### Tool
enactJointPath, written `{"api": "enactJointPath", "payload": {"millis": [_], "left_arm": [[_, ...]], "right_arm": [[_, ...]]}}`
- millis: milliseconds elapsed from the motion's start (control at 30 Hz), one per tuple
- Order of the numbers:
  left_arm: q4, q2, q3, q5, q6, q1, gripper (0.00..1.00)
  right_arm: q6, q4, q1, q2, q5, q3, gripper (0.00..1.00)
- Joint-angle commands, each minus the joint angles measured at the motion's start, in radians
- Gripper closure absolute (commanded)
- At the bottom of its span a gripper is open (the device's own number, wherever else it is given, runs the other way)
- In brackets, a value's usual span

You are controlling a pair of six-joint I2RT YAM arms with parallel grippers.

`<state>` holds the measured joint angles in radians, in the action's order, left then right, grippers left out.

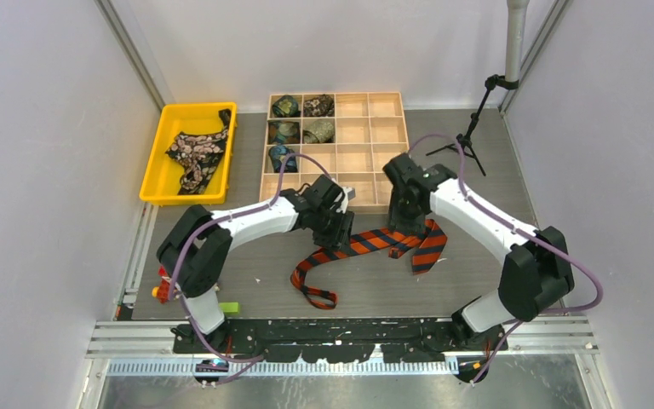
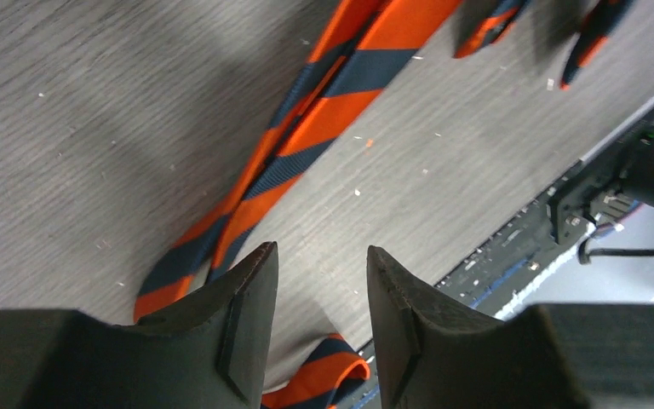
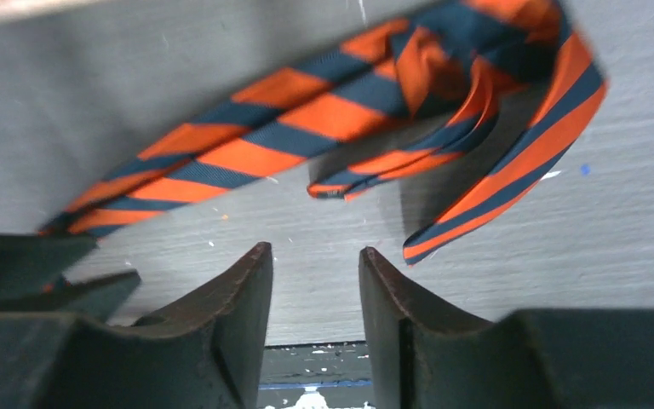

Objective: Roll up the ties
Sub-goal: Flatten out the tie at the center of the board.

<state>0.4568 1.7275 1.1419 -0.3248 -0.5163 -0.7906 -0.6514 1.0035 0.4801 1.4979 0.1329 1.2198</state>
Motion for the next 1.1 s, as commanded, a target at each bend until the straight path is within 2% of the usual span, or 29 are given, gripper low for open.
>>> {"api": "enactJointPath", "payload": {"millis": [0, 133, 367, 833, 1067], "left_arm": [[-0.040, 0.035, 0.027, 0.031, 0.029, 0.000, 0.57], [-0.039, 0.062, 0.010, 0.069, 0.059, 0.007, 0.57], [-0.043, 0.085, -0.036, 0.067, 0.072, 0.051, 0.58], [-0.044, 0.076, -0.105, 0.044, 0.087, 0.061, 0.61], [-0.043, 0.068, -0.128, 0.038, 0.091, 0.069, 0.63]], "right_arm": [[-0.149, -0.065, 0.055, -0.013, 0.055, -0.143, 0.57], [-0.160, -0.066, 0.060, -0.003, 0.088, -0.190, 0.60], [-0.141, -0.025, 0.040, 0.040, 0.178, -0.174, 0.71], [-0.096, 0.097, -0.104, 0.093, 0.385, -0.124, 0.71], [-0.011, 0.106, -0.259, 0.141, 0.413, -0.029, 0.66]]}}
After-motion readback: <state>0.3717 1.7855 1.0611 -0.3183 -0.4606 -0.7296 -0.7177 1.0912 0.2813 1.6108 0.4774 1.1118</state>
